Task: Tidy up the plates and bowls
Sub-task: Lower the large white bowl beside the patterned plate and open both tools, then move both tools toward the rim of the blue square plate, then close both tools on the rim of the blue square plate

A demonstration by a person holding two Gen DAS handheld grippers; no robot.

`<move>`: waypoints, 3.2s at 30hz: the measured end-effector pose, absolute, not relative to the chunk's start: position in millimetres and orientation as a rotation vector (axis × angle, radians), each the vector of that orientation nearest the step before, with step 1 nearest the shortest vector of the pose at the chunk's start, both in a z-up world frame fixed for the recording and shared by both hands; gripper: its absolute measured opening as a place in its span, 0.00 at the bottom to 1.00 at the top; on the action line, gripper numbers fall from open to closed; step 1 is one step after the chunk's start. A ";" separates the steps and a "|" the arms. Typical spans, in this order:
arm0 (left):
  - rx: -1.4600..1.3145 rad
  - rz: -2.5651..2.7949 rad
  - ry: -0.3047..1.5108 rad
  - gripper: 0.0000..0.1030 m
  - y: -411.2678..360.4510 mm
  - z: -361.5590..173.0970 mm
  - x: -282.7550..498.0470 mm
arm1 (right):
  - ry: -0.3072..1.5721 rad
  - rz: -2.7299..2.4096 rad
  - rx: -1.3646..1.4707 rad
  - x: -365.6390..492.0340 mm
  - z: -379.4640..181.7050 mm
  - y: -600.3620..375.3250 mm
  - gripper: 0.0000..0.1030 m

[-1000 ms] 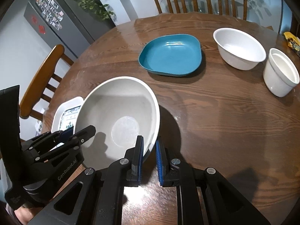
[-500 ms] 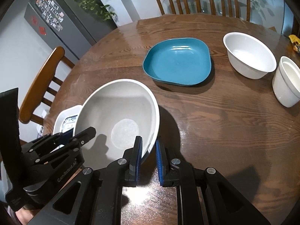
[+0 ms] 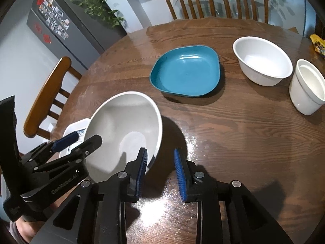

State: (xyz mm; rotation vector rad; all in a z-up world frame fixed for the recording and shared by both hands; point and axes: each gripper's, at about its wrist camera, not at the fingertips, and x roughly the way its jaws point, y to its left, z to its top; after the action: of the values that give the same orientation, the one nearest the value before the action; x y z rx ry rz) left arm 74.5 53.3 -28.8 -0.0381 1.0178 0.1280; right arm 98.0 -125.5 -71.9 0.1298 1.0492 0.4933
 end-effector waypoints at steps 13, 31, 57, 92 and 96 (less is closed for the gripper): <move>-0.045 0.129 0.961 0.98 44.7 -9.6 65.9 | 1.011 0.441 0.190 99.0 -62.7 -148.2 0.52; -0.054 0.049 0.846 0.98 39.5 63.7 80.0 | 0.908 0.352 0.137 128.2 4.0 -166.4 0.53; -0.107 0.038 0.948 0.99 45.5 7.2 111.7 | 1.010 0.256 0.156 205.5 -107.5 -137.5 0.09; 0.016 -0.368 1.267 0.35 -113.6 -84.2 31.8 | 1.126 0.205 0.420 13.6 -133.2 -304.8 0.04; 0.004 -0.374 1.261 0.21 -114.9 -84.1 31.1 | 1.123 0.211 0.407 9.3 -133.6 -304.4 0.04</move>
State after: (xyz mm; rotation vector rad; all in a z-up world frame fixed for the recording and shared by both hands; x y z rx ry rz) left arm 31.1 -114.9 -84.1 0.0044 1.2605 -0.3736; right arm 9.3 -304.4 -133.6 0.4071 1.1229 0.2113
